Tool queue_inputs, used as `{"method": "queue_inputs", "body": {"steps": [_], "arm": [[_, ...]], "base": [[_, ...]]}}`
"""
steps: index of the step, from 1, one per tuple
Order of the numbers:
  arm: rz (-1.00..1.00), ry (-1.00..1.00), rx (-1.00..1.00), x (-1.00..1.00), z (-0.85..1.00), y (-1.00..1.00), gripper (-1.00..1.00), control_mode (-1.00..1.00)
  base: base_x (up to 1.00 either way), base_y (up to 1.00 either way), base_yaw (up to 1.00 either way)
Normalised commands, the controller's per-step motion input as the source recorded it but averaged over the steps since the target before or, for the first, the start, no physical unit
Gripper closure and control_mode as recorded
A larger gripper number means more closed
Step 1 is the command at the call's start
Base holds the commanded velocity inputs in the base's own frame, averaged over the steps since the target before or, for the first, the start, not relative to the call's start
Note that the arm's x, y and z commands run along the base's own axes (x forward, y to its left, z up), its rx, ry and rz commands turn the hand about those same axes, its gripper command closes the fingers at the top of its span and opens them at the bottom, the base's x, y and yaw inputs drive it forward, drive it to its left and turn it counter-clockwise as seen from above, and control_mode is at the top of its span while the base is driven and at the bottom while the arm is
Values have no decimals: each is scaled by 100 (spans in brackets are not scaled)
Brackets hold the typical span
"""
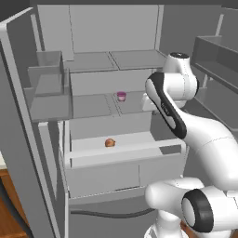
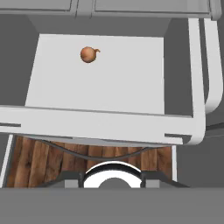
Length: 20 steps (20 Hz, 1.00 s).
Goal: Fully open the fridge drawer.
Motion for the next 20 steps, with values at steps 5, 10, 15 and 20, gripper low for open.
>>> {"method": "queue_inputs", "body": {"steps": [5, 10, 15, 20], "arm": [[0, 0, 0, -9, -3, 2, -100, -100], [0, 0, 0, -7, -2, 20, -100, 100], [0, 0, 0, 0, 0, 0, -100, 100], [0, 0, 0, 0, 0, 0, -100, 100]], "base": [[0, 0, 0], [-1, 21, 0], [0, 60, 0], [-7, 30, 0]]}}
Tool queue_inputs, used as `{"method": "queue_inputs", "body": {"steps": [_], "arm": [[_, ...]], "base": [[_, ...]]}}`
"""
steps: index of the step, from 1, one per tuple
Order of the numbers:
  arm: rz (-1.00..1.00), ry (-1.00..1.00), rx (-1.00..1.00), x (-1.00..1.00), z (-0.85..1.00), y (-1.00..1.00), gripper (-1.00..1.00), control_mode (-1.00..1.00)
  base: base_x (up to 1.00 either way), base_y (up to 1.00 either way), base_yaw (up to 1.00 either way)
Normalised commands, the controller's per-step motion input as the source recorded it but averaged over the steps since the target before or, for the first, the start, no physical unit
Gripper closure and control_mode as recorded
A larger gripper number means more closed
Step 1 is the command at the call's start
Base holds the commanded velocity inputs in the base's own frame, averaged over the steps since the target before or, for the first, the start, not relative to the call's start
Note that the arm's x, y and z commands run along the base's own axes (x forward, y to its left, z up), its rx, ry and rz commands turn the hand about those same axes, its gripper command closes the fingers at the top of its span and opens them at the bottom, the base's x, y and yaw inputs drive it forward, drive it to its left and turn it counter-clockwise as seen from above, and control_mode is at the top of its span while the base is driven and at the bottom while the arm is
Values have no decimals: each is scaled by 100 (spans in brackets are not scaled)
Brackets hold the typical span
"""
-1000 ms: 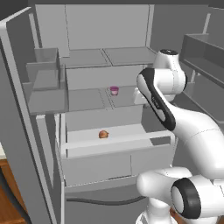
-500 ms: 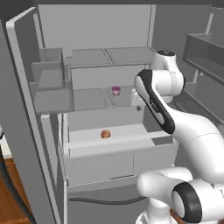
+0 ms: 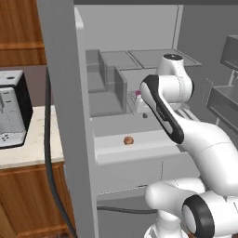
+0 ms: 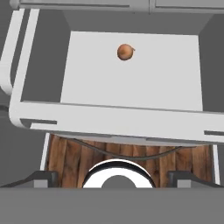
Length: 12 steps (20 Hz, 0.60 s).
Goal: Fully open the fridge drawer.
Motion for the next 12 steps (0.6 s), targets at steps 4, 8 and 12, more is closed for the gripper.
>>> {"method": "queue_inputs", "body": {"steps": [4, 8, 12], "arm": [[0, 0, 0, 0, 0, 0, -100, 100], [0, 0, 0, 0, 0, 0, -100, 100], [0, 0, 0, 0, 0, 0, -100, -100]], "base": [[-47, 0, 0], [-49, 0, 0], [-11, 0, 0]]}}
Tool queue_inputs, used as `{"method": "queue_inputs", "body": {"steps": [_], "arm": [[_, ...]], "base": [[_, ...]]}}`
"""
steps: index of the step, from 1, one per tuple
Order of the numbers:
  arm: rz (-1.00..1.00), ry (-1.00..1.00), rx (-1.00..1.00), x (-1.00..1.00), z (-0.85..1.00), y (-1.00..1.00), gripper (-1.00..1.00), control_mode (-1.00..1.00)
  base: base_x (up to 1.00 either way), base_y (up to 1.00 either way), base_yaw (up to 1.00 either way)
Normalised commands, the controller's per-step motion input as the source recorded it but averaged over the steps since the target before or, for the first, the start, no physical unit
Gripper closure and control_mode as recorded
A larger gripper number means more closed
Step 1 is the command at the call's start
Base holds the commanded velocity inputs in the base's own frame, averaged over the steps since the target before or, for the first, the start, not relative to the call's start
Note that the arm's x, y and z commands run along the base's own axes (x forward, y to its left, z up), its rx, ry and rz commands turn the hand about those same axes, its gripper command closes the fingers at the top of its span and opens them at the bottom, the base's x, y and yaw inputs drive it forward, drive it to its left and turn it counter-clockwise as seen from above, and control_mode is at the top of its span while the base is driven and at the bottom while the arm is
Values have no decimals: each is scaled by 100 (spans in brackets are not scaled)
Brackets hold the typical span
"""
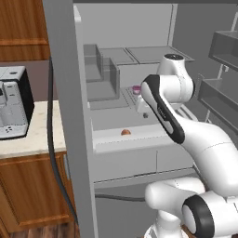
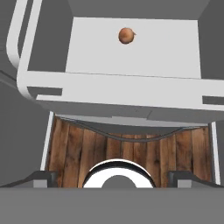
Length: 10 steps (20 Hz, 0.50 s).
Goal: Fully open the fridge drawer.
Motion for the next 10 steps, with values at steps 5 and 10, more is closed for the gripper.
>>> {"method": "queue_inputs", "body": {"steps": [5, 10], "arm": [[-1, 0, 0, 0, 0, -4, -100, -100], [-3, 0, 0, 0, 0, -21, -100, -100]], "base": [[0, 0, 0], [0, 0, 0]]}}
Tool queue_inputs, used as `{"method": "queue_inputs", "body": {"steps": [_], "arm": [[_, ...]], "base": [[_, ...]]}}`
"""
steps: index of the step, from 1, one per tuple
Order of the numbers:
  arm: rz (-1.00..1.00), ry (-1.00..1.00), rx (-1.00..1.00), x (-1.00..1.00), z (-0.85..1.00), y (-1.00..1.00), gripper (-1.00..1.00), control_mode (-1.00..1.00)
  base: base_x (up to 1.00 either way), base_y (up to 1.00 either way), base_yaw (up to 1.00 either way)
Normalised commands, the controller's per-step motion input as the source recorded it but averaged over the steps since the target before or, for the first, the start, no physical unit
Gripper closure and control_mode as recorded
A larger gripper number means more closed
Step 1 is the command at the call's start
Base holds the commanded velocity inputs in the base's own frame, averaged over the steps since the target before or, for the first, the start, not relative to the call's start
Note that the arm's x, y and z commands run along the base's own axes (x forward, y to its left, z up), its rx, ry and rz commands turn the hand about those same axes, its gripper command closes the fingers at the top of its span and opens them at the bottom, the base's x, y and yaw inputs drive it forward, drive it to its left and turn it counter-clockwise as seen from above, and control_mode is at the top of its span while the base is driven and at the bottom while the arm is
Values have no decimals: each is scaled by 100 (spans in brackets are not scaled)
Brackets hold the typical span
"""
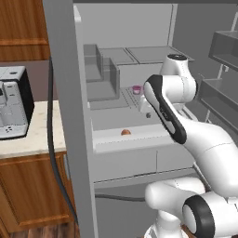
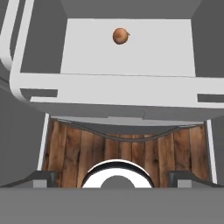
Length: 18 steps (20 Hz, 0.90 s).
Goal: Fully open the fridge drawer.
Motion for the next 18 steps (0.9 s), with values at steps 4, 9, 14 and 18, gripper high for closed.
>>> {"method": "queue_inputs", "body": {"steps": [4, 9, 14, 18], "arm": [[-1, 0, 0, 0, 0, -26, -100, -100], [0, 0, 0, 1, -2, -26, -100, -100], [0, 0, 0, 8, -7, -23, -100, -100], [0, 0, 0, 23, -4, 0, -100, -100]], "base": [[0, 0, 0], [0, 0, 0], [0, 0, 0], [0, 0, 0]]}}
